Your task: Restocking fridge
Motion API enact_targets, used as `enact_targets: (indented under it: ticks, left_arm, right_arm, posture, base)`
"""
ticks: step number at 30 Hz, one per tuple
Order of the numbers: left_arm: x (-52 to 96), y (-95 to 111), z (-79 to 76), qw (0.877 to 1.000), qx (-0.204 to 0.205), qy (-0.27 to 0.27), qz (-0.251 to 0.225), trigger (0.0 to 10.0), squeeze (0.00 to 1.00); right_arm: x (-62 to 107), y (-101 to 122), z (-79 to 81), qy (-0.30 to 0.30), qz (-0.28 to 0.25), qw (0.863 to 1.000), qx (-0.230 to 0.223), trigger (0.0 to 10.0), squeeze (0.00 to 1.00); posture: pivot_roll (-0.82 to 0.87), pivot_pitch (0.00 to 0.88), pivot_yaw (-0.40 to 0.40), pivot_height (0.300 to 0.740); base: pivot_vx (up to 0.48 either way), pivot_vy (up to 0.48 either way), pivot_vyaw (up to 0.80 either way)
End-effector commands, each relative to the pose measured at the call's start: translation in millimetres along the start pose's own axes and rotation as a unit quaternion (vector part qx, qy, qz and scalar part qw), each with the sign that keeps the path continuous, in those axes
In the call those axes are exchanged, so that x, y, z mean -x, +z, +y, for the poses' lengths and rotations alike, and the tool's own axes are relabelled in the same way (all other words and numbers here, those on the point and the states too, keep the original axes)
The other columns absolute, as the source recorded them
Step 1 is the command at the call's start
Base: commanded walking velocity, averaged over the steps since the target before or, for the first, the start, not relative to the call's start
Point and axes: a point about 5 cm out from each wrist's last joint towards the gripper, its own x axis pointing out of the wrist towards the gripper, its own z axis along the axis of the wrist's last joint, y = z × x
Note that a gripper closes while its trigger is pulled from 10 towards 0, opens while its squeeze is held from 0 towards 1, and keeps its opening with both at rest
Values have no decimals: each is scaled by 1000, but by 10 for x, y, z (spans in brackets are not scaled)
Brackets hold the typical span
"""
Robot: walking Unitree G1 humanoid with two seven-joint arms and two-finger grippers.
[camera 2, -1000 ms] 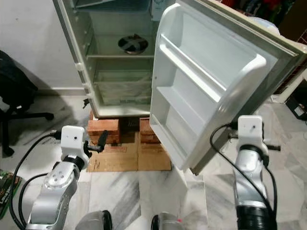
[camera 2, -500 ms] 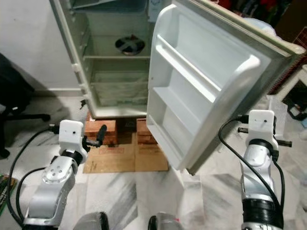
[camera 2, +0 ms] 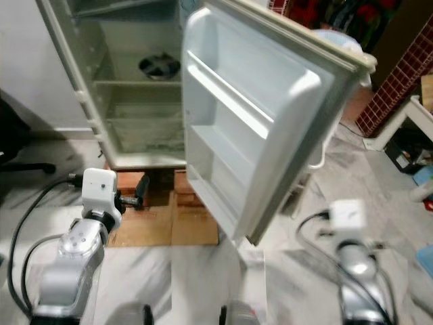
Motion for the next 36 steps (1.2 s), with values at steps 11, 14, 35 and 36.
enact_targets:
  ticks: [11,14,35,36]
  left_arm:
    - [4,-25,13,1000,-5,-2,9,10000,0]
    - [15,-51,26,1000,2,4,18,10000,0]
    - [53,-75,119,999,-2,25,23,10000,0]
    - [58,-81,122,999,-2,27,24,10000,0]
  right_arm:
    - [258,482,277,228,-81,970,-17,10000,0]
    - [345,592,385,290,-97,952,-19,10000,0]
    - [395,1081,683,289,-228,920,-132,10000,0]
    - [395,1100,705,289,-231,919,-138,10000,0]
  posture:
    - [-37,67,-44,740]
    - [-32,65,-41,740]
    - [15,77,-40,740]
    - [18,77,-41,740]
  base:
    - [0,0,0]
    - [0,0,0]
    - [0,352,0]
    - [0,480,0]
